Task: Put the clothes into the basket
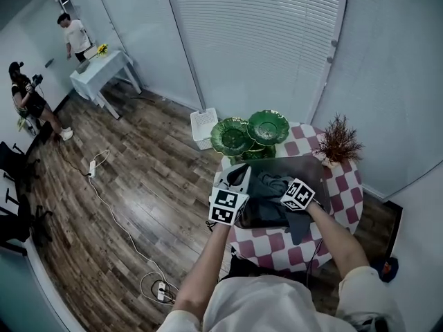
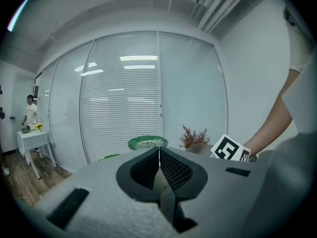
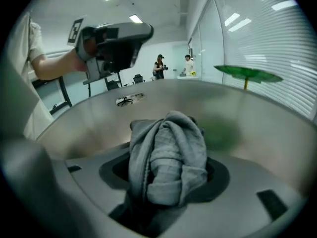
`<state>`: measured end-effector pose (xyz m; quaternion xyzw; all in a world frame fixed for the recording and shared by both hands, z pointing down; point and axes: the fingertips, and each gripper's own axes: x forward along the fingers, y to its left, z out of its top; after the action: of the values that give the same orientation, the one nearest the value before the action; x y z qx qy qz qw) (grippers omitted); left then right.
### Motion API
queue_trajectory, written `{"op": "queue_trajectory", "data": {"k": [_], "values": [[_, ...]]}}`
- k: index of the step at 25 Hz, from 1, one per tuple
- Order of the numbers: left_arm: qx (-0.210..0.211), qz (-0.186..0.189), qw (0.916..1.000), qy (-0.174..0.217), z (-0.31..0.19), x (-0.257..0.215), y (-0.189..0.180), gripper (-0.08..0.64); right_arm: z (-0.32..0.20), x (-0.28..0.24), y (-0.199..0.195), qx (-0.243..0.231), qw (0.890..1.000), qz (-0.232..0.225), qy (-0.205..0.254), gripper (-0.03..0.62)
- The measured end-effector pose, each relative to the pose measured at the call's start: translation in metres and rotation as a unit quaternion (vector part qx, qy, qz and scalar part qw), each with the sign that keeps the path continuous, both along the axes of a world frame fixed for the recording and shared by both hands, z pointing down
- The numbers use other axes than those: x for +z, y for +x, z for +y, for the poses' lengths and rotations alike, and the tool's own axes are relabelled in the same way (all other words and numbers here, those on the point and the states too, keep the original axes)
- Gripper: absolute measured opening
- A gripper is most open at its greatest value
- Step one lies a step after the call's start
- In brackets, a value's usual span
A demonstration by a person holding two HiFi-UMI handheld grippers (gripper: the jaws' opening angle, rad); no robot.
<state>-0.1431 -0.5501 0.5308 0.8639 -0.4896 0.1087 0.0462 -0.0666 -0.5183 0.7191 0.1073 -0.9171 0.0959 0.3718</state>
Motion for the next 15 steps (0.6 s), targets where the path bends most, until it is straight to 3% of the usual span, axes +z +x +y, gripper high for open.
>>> {"op": "queue_trajectory", "data": {"k": [1,4,10,13,15], "values": [[-0.002,-0.001,1.0,-0.001,0.0,0.001,-0.003,0.018,-0.002,0.008,0.001,0.011,1.0,0.018,-0.01,0.259],[-0.008,-0.003,1.0,-0.003,-0.001,0.002,-0.01,0.018,-0.003,0.023,0.003,0.021,0.997,0.064,-0.025,0.412],[-0.008,-0.005,1.0,0.002,0.004,-0.002,-0.011,0.018,0.002,0.015,0.013,0.026,0.996,0.078,-0.026,0.431],[-0.011,-0.007,0.9999,0.004,0.006,-0.004,-0.012,0.018,-0.012,-0.02,0.015,0.048,0.998,0.044,0.02,0.431],[-0.02,0.001,0.9998,0.006,0.007,-0.007,-0.013,0.018,-0.029,-0.062,0.013,0.073,0.992,0.004,0.099,0.43]]}}
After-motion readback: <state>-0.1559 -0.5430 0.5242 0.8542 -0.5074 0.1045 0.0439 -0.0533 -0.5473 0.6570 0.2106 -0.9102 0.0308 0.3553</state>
